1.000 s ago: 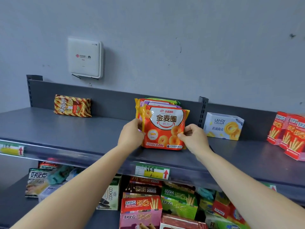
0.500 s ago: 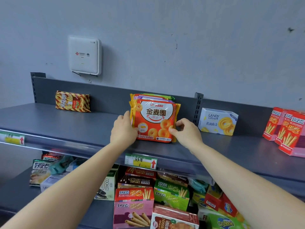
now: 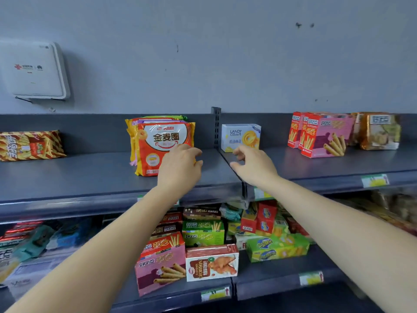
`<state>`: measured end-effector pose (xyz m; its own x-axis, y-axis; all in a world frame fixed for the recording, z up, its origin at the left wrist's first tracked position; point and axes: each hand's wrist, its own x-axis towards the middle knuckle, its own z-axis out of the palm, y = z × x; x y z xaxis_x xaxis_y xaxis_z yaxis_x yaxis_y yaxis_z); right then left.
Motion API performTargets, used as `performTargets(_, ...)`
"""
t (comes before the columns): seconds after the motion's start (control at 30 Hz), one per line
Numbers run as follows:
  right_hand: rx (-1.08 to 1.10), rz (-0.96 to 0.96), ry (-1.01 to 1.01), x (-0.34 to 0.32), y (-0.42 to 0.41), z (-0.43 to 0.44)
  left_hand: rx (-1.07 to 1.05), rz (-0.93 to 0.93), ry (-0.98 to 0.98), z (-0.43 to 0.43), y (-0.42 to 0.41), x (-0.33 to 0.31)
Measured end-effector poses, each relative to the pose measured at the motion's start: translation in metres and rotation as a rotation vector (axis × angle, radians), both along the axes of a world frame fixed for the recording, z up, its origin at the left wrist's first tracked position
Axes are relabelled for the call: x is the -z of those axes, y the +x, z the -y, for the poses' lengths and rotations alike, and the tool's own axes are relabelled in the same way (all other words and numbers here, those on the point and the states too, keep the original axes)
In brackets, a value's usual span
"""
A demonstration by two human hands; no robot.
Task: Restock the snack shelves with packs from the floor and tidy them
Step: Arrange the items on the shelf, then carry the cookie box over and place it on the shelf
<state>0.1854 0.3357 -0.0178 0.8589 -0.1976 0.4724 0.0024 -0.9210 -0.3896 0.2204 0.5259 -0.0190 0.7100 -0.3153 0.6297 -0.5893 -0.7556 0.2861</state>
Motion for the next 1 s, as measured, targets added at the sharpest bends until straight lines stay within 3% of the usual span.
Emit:
performTargets(0.23, 0.261, -0.038, -0.052, 0.021, -0.103, 0.044, 0.259, -0.059, 0.204, 0.065, -0.054, 0.029)
performTargets(0.53, 0.664, -0.228, -0.104, 0.056, -0.284, 0.118, 0.546, -0.068, 0.371, 0.168, -0.157, 0.067)
performTargets(1.0, 1.069, -0.489, -0.054, 0.098, -0.581, 0.231, 1.018, -0.046, 0.508, 0.366, -0.399, 0.104)
